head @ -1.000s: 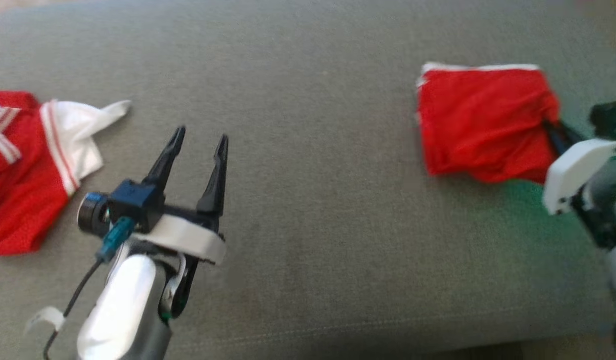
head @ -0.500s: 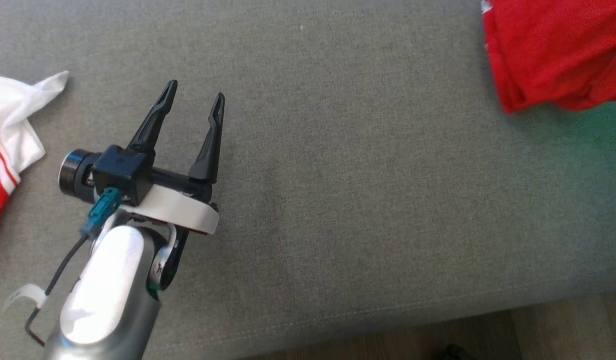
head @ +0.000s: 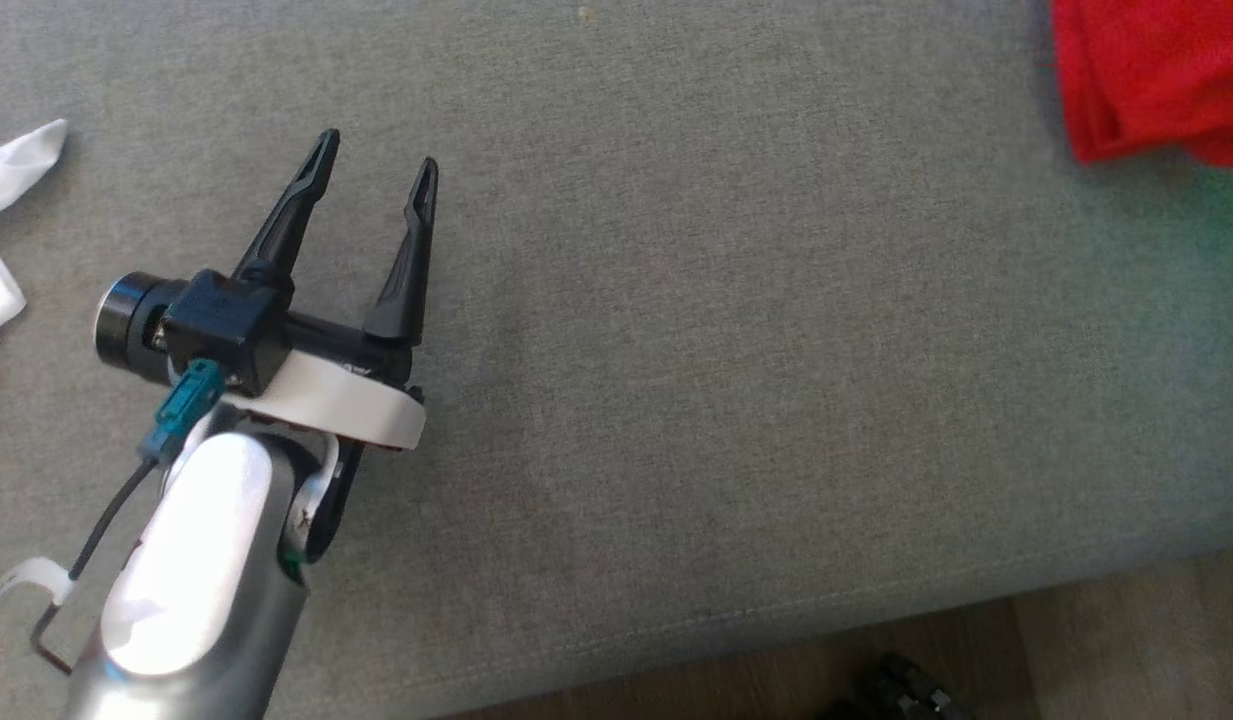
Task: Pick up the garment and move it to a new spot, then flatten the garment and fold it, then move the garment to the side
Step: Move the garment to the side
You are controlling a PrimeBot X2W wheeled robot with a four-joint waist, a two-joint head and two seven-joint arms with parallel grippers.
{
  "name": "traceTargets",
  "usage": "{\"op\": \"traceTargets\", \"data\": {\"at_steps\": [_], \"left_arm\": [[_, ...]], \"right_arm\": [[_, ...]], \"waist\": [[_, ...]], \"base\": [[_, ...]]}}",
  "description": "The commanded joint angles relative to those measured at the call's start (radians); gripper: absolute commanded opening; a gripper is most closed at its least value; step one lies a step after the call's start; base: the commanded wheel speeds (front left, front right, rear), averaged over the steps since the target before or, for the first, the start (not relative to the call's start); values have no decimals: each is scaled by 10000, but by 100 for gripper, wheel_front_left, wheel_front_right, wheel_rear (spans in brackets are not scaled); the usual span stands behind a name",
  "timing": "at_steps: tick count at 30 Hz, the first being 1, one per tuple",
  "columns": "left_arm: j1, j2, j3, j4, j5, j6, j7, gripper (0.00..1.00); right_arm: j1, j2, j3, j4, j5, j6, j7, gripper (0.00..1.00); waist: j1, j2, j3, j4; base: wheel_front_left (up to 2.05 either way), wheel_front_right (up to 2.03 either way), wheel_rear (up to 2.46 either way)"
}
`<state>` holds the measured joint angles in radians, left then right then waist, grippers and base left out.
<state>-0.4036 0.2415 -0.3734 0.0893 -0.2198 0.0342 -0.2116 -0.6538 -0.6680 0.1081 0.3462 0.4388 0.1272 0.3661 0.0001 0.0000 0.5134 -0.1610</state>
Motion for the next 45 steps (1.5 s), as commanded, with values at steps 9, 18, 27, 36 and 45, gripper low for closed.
{"op": "traceTargets", "data": {"at_steps": [9,18,27,36,45], "left_arm": [[-286,454,375,-397,16,-2,98,100],[-131,415,295,-166,-121,48,85,100],[375,194,351,181,-432,264,-98,100],[776,25,493,373,-698,492,-233,100],[1237,-74,820,617,-1010,717,-382,100]], "right_arm": [[687,676,-1162,-1228,-362,35,549,100],[1448,2285,-2412,-2486,-961,35,-731,100],[2755,4748,-2802,-3462,-1622,35,-2525,100],[3486,5849,-2327,-3516,-2299,35,-3792,100],[4088,6146,-1657,-3289,-3003,35,-4685,100]], "waist": [[-1,0,28,-284],[-1,0,-546,-257],[-1,0,-1556,220],[-1,0,-2198,978],[-1,0,-2782,1836]], "base": [[0,0,0],[0,0,0],[0,0,0],[0,0,0],[0,0,0]]}}
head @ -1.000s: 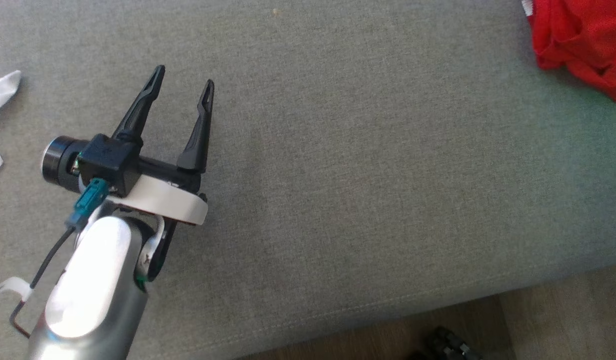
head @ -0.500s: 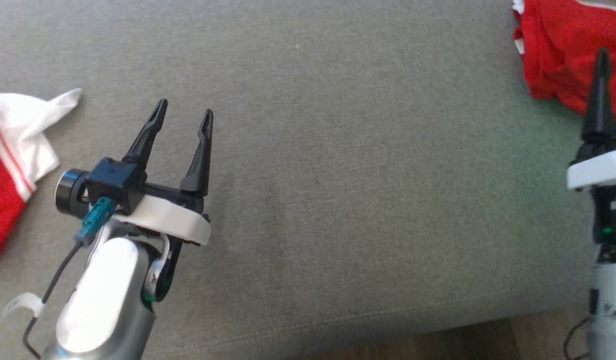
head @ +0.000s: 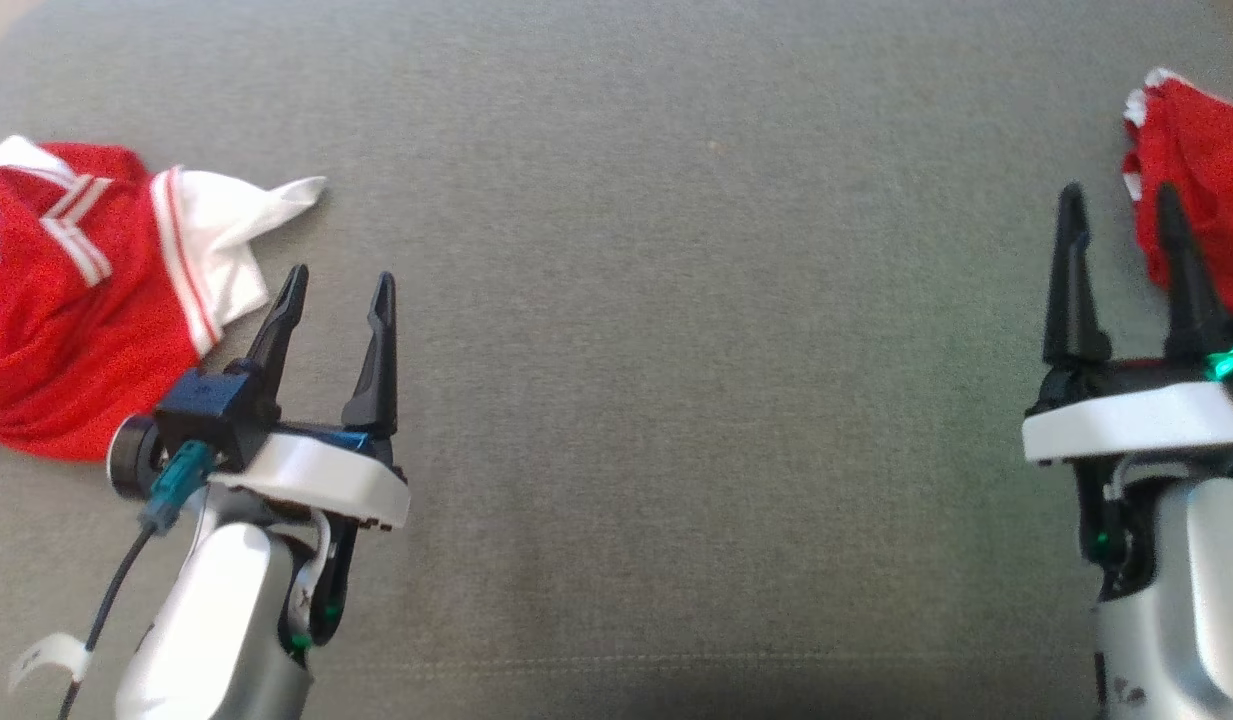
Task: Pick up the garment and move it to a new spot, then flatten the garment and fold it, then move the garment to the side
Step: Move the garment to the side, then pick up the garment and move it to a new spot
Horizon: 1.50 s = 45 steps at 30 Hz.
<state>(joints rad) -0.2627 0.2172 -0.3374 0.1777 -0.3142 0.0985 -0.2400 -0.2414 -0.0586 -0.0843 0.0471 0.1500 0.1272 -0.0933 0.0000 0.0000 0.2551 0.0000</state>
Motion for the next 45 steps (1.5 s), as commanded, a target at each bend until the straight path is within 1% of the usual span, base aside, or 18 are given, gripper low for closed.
{"op": "traceTargets", "data": {"at_steps": [1,6,11,20,29,45], "left_arm": [[-121,172,499,-236,-90,95,-110,100],[190,164,620,-150,-180,154,-157,100],[542,225,639,-65,-208,146,-179,100],[1102,325,503,66,-206,160,-170,100],[1686,405,377,-6,-272,272,-13,100],[1710,524,259,-93,-312,374,114,100]], "right_arm": [[44,61,311,-247,-186,35,-116,100],[512,78,520,-100,-259,35,-267,100],[988,81,669,20,-132,35,-298,100],[1787,82,749,78,-57,35,-168,100],[2387,83,714,-30,-5,35,17,100],[2597,83,692,-311,-139,35,258,100]], "waist": [[0,0,-277,315],[0,0,-670,684],[0,0,-1037,821],[0,0,-1738,757],[0,0,-2346,643],[0,0,-2428,602]], "base": [[0,0,0],[0,0,0],[0,0,0],[0,0,0],[0,0,0],[0,0,0]]}}
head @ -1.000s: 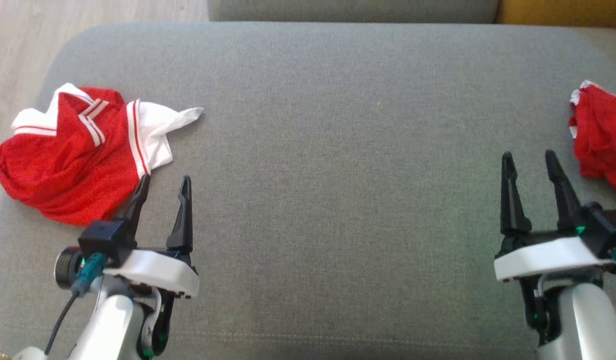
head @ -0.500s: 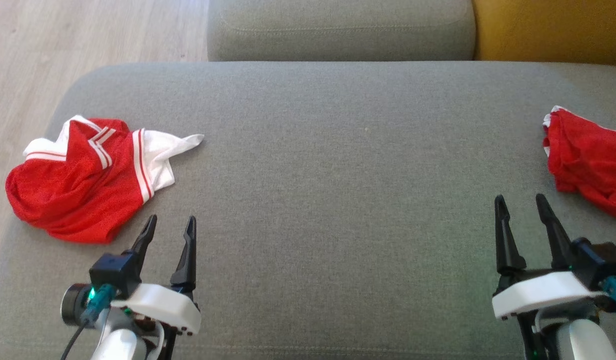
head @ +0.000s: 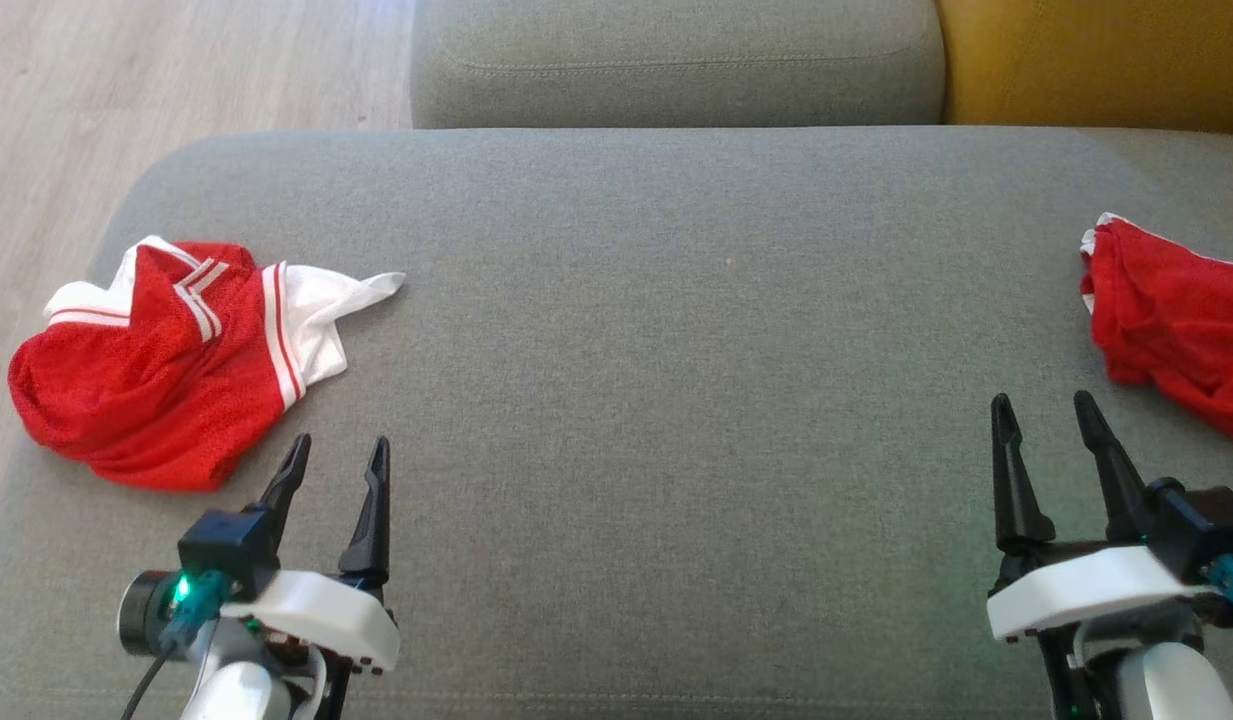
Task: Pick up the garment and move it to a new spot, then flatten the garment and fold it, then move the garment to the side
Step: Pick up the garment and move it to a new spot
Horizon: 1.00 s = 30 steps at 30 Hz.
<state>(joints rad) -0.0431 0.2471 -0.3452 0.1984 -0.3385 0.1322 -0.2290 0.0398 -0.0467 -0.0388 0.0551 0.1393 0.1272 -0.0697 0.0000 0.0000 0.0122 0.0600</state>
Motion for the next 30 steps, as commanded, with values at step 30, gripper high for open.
{"op": "traceTargets", "data": {"at_steps": [30], "left_arm": [[-1089,85,396,-245,-301,130,-169,100]], "right_arm": [[-428,-36,82,-664,-233,35,209,100]], "waist": [[0,0,293,2132]], "base": [[0,0,0]]}}
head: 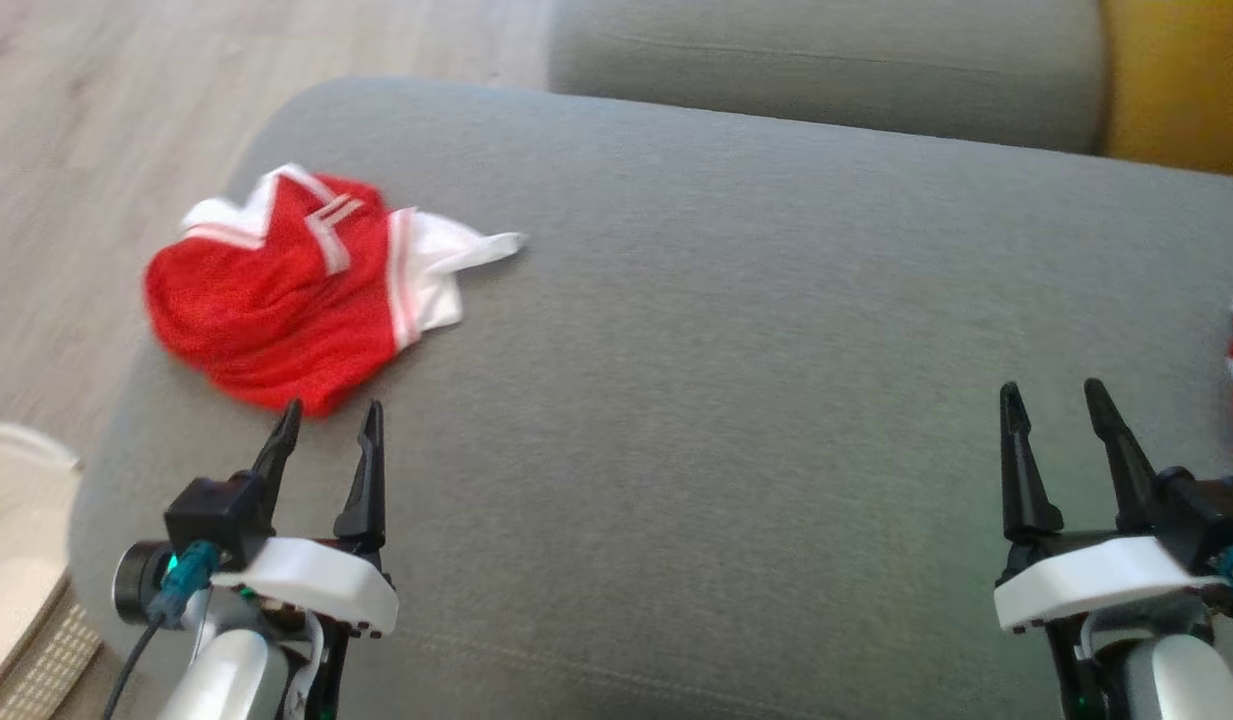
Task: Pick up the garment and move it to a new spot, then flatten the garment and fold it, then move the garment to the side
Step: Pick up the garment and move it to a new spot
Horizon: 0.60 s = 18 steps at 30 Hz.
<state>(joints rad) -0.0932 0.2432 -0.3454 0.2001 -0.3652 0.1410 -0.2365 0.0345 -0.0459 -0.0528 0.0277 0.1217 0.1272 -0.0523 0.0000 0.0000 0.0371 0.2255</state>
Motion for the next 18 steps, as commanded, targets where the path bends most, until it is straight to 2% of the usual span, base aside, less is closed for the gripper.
{"op": "traceTargets", "data": {"at_steps": [1,10,18], "left_arm": [[-595,123,436,-247,-49,59,-108,100],[-606,152,731,2,-173,38,-203,100],[-539,226,983,104,-214,11,-236,100]], "right_arm": [[-396,-43,253,-396,-75,35,57,100],[-490,-43,617,-512,-138,35,244,100],[-467,-43,1126,-634,-7,35,333,100]], "waist": [[0,0,41,661],[0,0,-37,2235],[0,0,-124,2988]], "base": [[0,0,0],[0,0,0],[0,0,0]]}}
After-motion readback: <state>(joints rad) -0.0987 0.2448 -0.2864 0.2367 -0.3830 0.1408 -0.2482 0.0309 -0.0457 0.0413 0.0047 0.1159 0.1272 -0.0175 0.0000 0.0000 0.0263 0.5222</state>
